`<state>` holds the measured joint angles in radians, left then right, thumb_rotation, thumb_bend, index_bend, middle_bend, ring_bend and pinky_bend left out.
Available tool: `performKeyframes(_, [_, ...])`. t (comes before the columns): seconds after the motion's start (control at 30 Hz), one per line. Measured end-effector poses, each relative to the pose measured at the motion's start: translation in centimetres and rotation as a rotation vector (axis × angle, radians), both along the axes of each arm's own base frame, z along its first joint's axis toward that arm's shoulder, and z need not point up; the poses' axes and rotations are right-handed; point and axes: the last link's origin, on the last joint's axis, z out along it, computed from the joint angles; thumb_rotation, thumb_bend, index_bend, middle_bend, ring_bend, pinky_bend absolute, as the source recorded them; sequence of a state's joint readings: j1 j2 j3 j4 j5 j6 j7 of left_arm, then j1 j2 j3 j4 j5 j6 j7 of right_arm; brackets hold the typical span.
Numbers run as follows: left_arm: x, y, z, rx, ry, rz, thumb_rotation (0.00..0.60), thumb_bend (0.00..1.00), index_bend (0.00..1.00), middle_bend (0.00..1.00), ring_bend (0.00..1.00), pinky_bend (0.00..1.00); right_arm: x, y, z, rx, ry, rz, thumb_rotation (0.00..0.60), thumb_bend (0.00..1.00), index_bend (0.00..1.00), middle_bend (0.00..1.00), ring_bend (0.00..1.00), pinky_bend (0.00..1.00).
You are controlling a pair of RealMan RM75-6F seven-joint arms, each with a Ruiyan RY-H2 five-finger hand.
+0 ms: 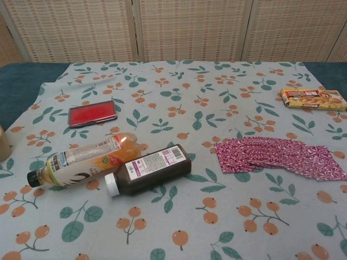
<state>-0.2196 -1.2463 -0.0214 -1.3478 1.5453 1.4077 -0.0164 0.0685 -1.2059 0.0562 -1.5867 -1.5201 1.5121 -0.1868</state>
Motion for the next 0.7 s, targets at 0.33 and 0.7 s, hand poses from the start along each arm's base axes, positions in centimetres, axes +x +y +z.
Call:
performKeyframes(0.33, [0.0,-0.2,0.2,0.006,-0.002,0.008,0.600,0.37,0.05,0.05,0.06,0.32,0.0,-0.1,-0.5,0.047,0.006,-0.004,0.600,0.43,0.00,0.00,0.00,0.29])
performKeyframes(0.7, [-0.1,-0.2,0.1,0.004,0.002,0.010,0.600,0.37,0.04,0.05,0.06,0.32,-1.0,-1.6,-2.9,0.176,0.073,0.026,0.600,0.93,0.16,0.69,0.65,0.80])
